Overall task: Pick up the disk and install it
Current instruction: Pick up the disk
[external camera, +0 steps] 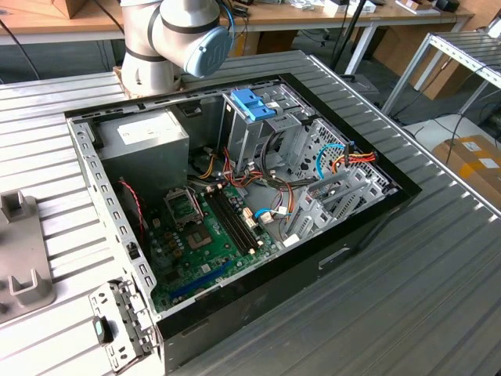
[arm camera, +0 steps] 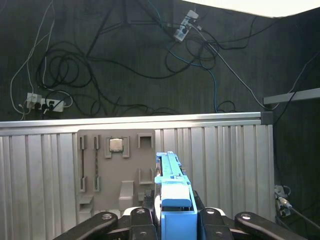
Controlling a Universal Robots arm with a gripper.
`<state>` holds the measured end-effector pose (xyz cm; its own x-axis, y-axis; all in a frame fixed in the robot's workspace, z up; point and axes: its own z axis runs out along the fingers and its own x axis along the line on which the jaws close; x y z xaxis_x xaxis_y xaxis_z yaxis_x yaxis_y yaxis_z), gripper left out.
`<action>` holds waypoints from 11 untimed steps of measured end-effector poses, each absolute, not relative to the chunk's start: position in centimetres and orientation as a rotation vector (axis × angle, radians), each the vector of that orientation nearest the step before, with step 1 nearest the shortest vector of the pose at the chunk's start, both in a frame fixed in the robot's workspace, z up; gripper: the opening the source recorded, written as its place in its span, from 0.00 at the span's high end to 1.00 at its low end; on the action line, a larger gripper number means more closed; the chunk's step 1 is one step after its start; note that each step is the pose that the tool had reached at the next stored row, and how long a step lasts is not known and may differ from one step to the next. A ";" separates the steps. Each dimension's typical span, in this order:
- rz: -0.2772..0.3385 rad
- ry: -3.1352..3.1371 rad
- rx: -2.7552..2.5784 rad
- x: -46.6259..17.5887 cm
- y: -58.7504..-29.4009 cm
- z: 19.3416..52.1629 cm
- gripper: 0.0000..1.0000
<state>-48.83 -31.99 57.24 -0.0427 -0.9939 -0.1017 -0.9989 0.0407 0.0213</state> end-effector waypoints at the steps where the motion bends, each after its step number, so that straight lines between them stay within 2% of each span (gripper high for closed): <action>1: 0.132 2.223 -2.132 -48.8 -32.0 57.3 0.63; 11: 0.133 2.223 -2.131 -48.8 -32.0 58.0 0.63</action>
